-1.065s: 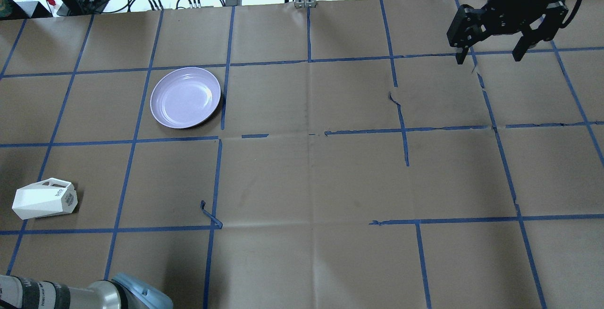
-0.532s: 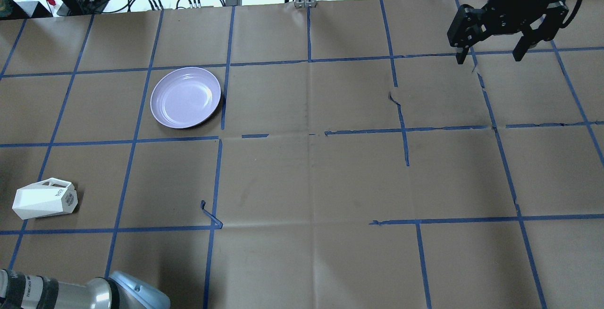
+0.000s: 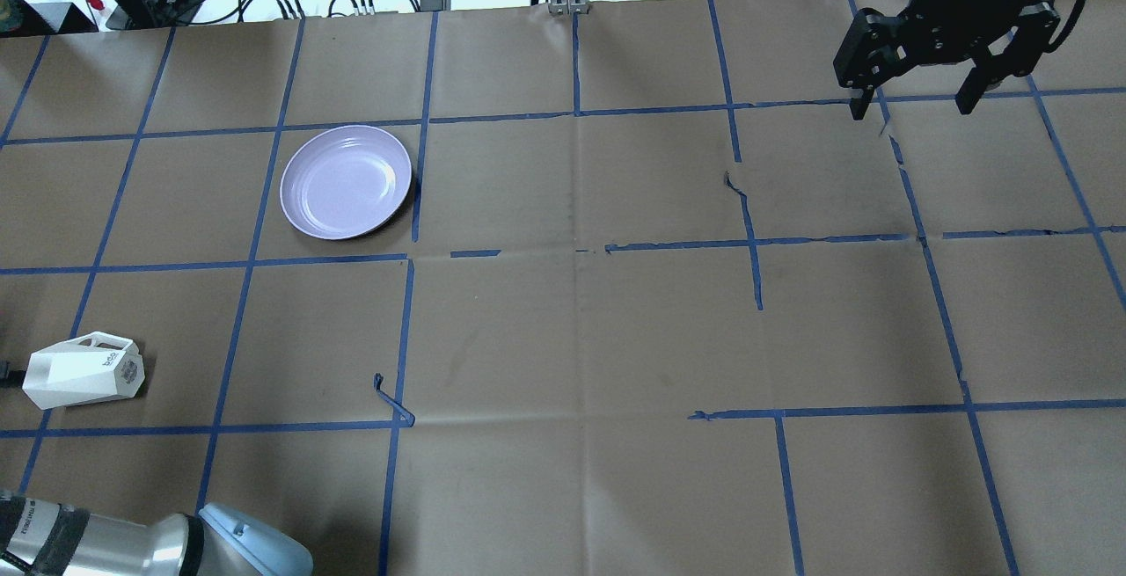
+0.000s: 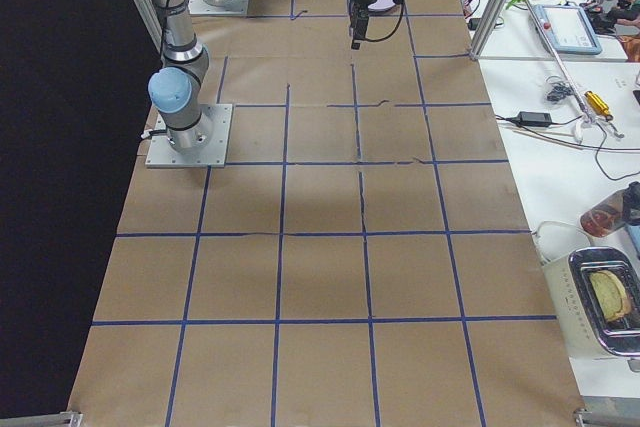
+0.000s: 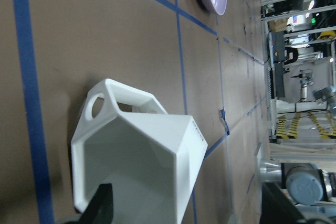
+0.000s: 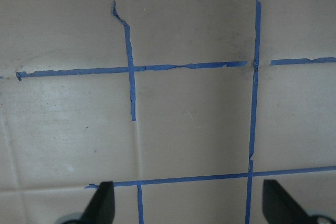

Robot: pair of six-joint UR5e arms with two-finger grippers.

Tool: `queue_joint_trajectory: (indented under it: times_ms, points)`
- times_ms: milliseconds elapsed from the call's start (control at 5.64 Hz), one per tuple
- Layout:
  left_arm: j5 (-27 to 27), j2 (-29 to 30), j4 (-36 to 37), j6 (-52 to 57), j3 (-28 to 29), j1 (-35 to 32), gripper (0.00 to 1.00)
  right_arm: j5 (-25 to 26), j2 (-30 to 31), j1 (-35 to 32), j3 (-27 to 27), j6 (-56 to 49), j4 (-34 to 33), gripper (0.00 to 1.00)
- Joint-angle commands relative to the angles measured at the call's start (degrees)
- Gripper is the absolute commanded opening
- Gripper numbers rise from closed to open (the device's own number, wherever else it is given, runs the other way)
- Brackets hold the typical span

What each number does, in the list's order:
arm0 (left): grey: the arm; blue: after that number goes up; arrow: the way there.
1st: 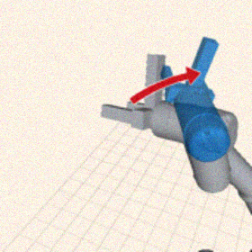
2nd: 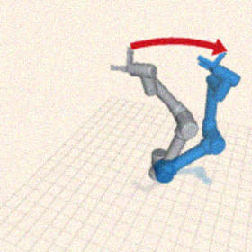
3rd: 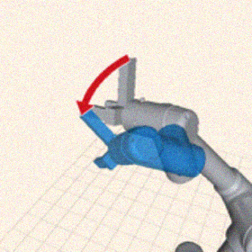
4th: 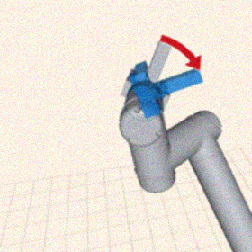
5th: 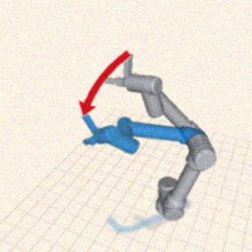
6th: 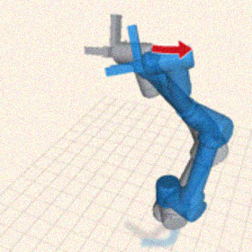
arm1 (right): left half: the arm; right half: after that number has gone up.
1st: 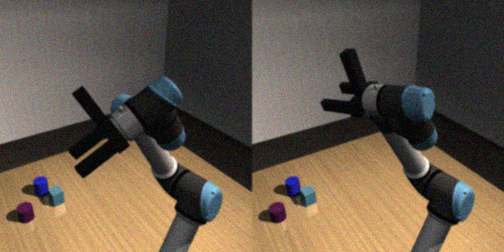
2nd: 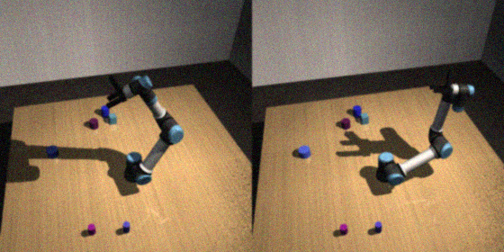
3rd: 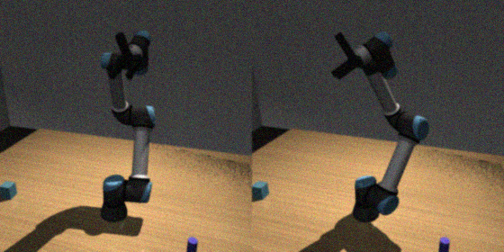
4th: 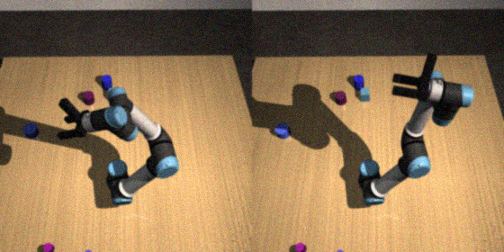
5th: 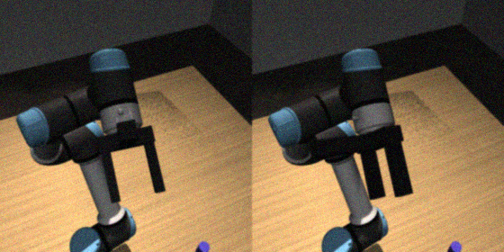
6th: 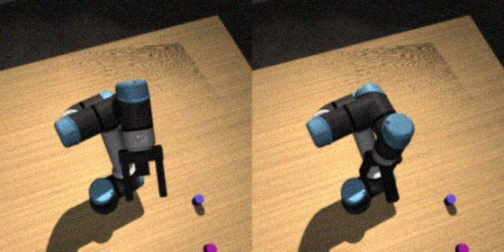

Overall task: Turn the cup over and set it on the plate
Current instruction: 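Lower the left gripper down onto the white mug lying on its side, then close the left gripper on the mug and lift it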

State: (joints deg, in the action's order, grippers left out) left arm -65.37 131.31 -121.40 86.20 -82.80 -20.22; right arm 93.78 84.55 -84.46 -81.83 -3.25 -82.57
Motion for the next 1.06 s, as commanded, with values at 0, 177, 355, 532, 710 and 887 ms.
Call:
queue_joint_trajectory:
  times_ms: [0, 177, 355, 532, 710, 887]
  points:
    - [3.1, 3.2, -5.8, 0.2, 0.9, 0.2, 0.98, 0.0, 0.0, 0.0, 0.0, 0.0, 0.0, 1.0]
    - [3.7, 3.4, -6.8, 0.2, 0.9, 0.2, 0.96, 0.0, 0.0, 0.0, 0.0, 0.0, 0.0, 1.0]
    - [3.9, 3.5, -7.2, 0.1, 1.0, 0.2, 0.43, 0.0, 0.0, 0.0, 0.0, 0.0, 0.0, 1.0]
    - [3.8, 3.5, -7.4, 0.2, 1.0, 0.2, 0.05, 0.0, 0.0, 0.0, 0.0, 0.0, 0.0, 1.0]
    - [4.0, 3.5, -7.8, 0.3, 1.0, 0.3, 0.0, 0.0, 0.0, 0.0, 0.0, 0.0, 0.0, 1.0]
    - [4.2, 3.4, -8.4, 0.3, 1.0, 0.3, 0.0, 0.0, 0.0, 0.0, 0.0, 0.0, 0.0, 1.0]
